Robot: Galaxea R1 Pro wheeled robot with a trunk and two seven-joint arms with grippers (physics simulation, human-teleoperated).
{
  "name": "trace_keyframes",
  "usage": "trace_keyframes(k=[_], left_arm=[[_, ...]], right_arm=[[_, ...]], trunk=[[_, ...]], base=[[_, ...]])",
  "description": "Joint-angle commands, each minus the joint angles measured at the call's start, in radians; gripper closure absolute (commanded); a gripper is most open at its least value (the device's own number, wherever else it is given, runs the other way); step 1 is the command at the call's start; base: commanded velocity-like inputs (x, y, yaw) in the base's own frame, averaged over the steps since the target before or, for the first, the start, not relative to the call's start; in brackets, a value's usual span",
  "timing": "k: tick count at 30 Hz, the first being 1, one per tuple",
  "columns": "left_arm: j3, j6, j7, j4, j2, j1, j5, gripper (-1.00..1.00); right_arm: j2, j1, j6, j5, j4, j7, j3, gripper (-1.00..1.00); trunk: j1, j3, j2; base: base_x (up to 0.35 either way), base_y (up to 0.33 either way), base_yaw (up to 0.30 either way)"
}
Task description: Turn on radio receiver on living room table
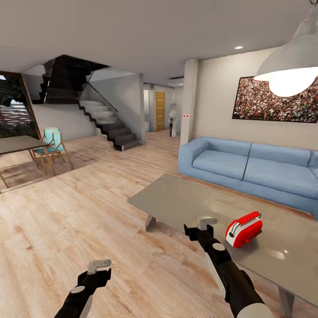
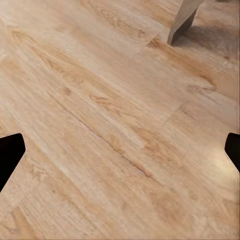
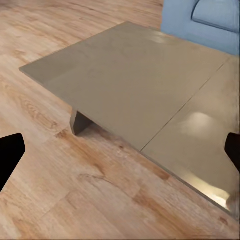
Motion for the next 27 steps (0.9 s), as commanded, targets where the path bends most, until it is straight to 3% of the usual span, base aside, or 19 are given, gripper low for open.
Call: trace_keyframes(k=[1, 27], left_arm=[[0.000, -0.003, 0.000, 0.000, 0.000, 0.000, 0.000, -1.00], [0.000, -0.022, -0.001, 0.002, 0.000, 0.000, 0.000, -1.00]], right_arm=[[0.000, 0.000, 0.000, 0.000, 0.000, 0.000, 0.000, -1.00], [0.000, 0.000, 0.000, 0.001, 0.000, 0.000, 0.000, -1.00]], trunk=[[0.000, 0.000, 0.000], [0.000, 0.000, 0.000]], base=[[0.000, 0.000, -0.286], [0.000, 0.000, -0.277]])
